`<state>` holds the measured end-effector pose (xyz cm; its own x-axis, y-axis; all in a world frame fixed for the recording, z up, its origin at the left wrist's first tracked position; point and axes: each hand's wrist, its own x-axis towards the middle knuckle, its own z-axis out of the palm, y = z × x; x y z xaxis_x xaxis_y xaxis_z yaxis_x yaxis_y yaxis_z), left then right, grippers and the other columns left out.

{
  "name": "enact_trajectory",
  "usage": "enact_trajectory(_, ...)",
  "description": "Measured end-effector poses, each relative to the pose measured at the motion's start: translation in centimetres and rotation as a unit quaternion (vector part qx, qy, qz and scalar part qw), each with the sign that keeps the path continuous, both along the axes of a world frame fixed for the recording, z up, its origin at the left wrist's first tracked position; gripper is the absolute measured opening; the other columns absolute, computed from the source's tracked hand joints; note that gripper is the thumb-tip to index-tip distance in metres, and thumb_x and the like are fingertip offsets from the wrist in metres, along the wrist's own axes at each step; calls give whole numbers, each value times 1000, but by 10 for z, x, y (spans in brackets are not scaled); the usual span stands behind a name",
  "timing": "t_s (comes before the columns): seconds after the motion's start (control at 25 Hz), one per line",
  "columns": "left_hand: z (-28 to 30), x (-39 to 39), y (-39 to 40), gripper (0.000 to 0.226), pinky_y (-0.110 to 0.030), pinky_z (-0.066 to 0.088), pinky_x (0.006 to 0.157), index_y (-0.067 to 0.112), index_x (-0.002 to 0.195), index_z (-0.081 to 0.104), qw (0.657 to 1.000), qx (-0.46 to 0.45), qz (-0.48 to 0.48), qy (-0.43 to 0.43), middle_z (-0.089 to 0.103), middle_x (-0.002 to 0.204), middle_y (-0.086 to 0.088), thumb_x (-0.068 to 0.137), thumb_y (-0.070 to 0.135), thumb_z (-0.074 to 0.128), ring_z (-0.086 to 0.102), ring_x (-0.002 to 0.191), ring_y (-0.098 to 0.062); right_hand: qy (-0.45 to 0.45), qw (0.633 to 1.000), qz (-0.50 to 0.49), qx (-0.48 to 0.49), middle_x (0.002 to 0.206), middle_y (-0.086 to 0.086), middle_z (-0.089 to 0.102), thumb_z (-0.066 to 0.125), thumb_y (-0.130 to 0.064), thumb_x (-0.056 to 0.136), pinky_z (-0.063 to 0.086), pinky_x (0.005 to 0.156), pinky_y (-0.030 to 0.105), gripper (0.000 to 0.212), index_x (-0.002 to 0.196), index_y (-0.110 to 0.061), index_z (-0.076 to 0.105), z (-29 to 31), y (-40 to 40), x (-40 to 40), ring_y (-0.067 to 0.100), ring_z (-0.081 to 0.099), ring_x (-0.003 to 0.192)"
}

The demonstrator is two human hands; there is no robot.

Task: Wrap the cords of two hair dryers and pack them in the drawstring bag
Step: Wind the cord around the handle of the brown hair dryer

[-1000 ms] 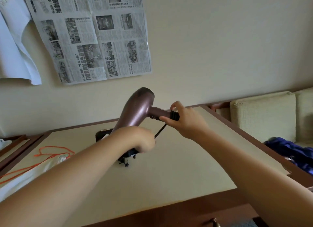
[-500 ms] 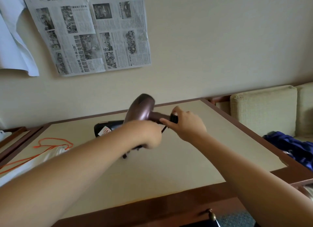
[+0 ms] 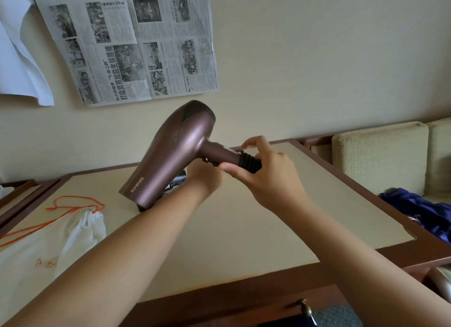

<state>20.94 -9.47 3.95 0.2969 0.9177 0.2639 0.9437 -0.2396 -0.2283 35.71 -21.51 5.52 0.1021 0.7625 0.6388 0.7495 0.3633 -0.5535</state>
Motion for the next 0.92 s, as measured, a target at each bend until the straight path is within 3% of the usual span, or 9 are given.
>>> enact_trajectory(0.12,8,6,-8,40,-35,47,99,8,143,53,997,11,15,69,60,140,-12,104,9,45,59,129,-29,-7,999,-27,24,78,-8,69,58,-88,71,50,58,32,71,121,-38,55,8,4,11,16,64,70)
enact_trajectory(0.2,-2,11,-35,45,-39,49,92,10,142,55,995,-83,14,60,62,135,-14,99,4,48,63,121,-34,-45,995,-70,56,74,-6,68,55,-87,75,53,59,35,63,109,-34,61,10,15,22,20,64,69)
enact_trajectory(0.28,-7,6,-70,27,-37,47,80,11,125,62,991,-125,-29,39,67,119,-14,102,10,48,67,107,-35,-72,991,-104,48,69,-5,65,51,-86,79,53,56,37,60,99,-30,59,3,31,37,21,62,65)
enact_trajectory(0.36,21,1,-97,27,-36,42,69,17,99,59,991,-82,-96,35,65,95,-9,111,28,38,65,87,-32,-93,990,-108,4,71,-4,65,44,-84,84,54,56,37,58,99,-30,58,-13,44,47,23,62,64)
enact_trajectory(0.44,55,4,-103,33,-38,44,64,18,97,58,982,-33,-162,88,56,82,-1,112,35,35,58,75,-25,-111,990,-75,-43,68,-6,64,30,-78,93,49,54,34,55,95,-31,60,-32,48,40,25,62,65)
enact_trajectory(0.6,89,16,-62,30,-38,45,66,26,98,67,966,-56,-216,134,64,88,3,106,42,43,61,79,-21,-96,993,6,-69,55,-3,50,8,-63,101,37,55,36,67,64,-23,47,-50,39,22,24,53,57)
enact_trajectory(0.68,91,14,-34,28,-43,50,74,24,92,69,952,-160,-248,85,68,90,2,101,47,55,64,83,-24,-88,992,69,-65,53,-2,52,15,-64,98,37,55,34,66,65,-22,54,-52,32,23,15,53,53)
enact_trajectory(0.8,95,10,-5,33,-41,50,77,22,82,71,921,-291,-257,-8,63,75,5,90,53,71,58,73,-18,-127,982,80,-113,61,-4,60,52,-67,85,43,52,33,40,79,-28,58,-52,24,21,14,57,55)
enact_trajectory(0.92,92,12,8,36,-31,43,72,21,80,74,924,-310,-223,21,60,71,5,86,56,75,52,68,-10,-110,985,54,-125,68,-2,64,59,-68,79,52,58,38,53,112,-31,43,-56,22,20,20,60,60)
